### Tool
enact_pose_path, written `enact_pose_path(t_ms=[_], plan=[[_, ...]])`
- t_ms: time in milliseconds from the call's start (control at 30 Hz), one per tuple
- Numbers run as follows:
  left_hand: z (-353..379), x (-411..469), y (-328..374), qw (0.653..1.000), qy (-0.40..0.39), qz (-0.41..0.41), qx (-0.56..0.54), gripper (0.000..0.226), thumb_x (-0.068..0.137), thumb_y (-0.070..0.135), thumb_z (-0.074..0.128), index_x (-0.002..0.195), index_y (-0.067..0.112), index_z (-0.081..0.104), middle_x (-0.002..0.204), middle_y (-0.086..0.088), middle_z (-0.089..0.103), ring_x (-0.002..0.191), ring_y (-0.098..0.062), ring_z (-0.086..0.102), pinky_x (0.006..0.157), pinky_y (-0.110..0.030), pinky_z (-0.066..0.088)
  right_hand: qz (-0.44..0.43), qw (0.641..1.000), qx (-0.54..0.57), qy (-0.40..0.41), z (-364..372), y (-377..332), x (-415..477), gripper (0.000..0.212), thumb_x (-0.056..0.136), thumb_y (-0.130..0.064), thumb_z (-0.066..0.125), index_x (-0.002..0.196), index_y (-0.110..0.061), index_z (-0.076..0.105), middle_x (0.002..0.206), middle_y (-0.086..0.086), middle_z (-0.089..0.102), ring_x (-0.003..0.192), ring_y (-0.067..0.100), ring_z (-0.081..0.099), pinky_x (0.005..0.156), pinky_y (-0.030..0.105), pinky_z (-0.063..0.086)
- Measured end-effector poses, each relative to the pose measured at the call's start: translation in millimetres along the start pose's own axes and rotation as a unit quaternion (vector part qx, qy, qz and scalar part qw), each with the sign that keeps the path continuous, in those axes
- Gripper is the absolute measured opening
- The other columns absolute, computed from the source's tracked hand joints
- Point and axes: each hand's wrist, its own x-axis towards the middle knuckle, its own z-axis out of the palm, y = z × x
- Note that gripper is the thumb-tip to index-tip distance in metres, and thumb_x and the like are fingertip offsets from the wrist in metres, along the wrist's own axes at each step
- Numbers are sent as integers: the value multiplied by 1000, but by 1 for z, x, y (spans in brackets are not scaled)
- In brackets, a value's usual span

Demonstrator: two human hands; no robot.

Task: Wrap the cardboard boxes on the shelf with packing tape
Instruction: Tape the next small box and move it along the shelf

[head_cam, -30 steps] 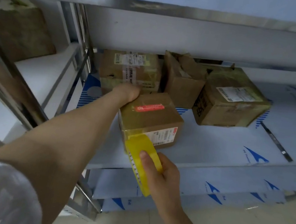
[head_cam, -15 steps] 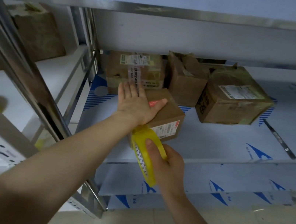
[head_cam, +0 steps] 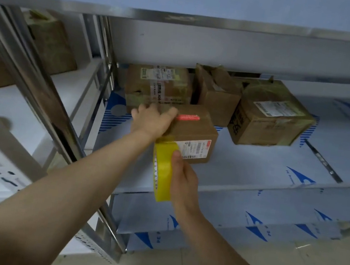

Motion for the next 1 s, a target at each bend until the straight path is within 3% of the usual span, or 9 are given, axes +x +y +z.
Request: enact_pose_path(t_ms=[100, 167, 233, 367, 467, 567, 733, 867, 1000], plan=[[-3, -5, 0, 978, -150, 6, -146, 69, 91, 29, 58, 150, 20, 25, 130, -1, 52, 118, -19, 52, 101, -30, 43, 0, 1000, -16, -1, 8, -5, 12, 16, 101, -37, 39, 96, -30, 52, 90, -23, 51, 87, -3, 50, 79, 8, 36], [-1, -2, 2, 985, -136, 57, -93, 65, 95, 25, 55, 151, 18, 22, 139, -6, 49, 124, -22, 49, 104, -31, 41, 0, 999, -34, -3, 11, -9, 22, 23, 101, -38, 37, 110, -26, 55, 94, -20, 50, 87, -5, 47, 74, 3, 34], [1, -3, 8, 990, -85, 110, 22, 56, 98, 32, 47, 149, 16, 29, 147, -13, 39, 133, -29, 40, 109, -33, 34, 1, 999, -53, 2, 11, -10, 31, 38, 101, -39, 36, 123, -16, 57, 104, -10, 52, 100, 3, 48, 84, 11, 34], [6, -2, 7, 962, -137, 187, 147, 56, 104, 34, 27, 152, 10, 11, 159, -14, 4, 147, -29, -2, 119, -37, 0, 8, 997, -81, 0, 8, -2, 39, 42, 100, -41, 37, 132, -19, 53, 133, 1, 55, 125, 15, 47, 100, 23, 35], [6, -1, 2, 959, -162, 181, 149, 58, 104, 36, 23, 152, 14, 0, 160, -10, -9, 145, -28, -15, 117, -37, -6, 30, 997, -70, 2, 10, 2, 38, 46, 99, -45, 38, 138, -24, 47, 141, -1, 49, 132, 16, 42, 103, 23, 32], [8, -6, 2, 973, -136, 169, 80, 57, 103, 40, 25, 153, 19, 8, 161, -3, -4, 146, -22, -12, 117, -35, -4, 45, 998, -47, 10, 9, 0, 35, 50, 98, -50, 34, 142, -28, 41, 142, -3, 47, 127, 11, 43, 98, 21, 31], [2, -11, 11, 978, -89, 162, 94, 52, 102, 40, 26, 151, 24, 21, 160, 1, 10, 147, -19, -1, 118, -38, -1, 43, 996, -38, 70, -14, 0, 36, 41, 101, -44, 33, 125, -20, 54, 111, 0, 60, 90, 4, 53, 77, 16, 39], [2, -18, 33, 969, -47, 190, 151, 54, 100, 44, 29, 150, 24, 27, 159, -1, 17, 147, -23, 2, 118, -45, 1, 11, 987, -61, 150, -48, -3, 47, 37, 101, -39, 36, 111, -11, 59, 101, 6, 64, 94, 15, 57, 68, 13, 38], [21, -30, 71, 957, -38, 226, 178, 56, 97, 47, 36, 148, 22, 31, 159, 0, 18, 147, -23, 6, 117, -46, 0, -15, 975, -120, 188, -103, -6, 70, 26, 101, -32, 41, 98, -13, 59, 97, 12, 64, 93, 24, 59, 79, 30, 42]])
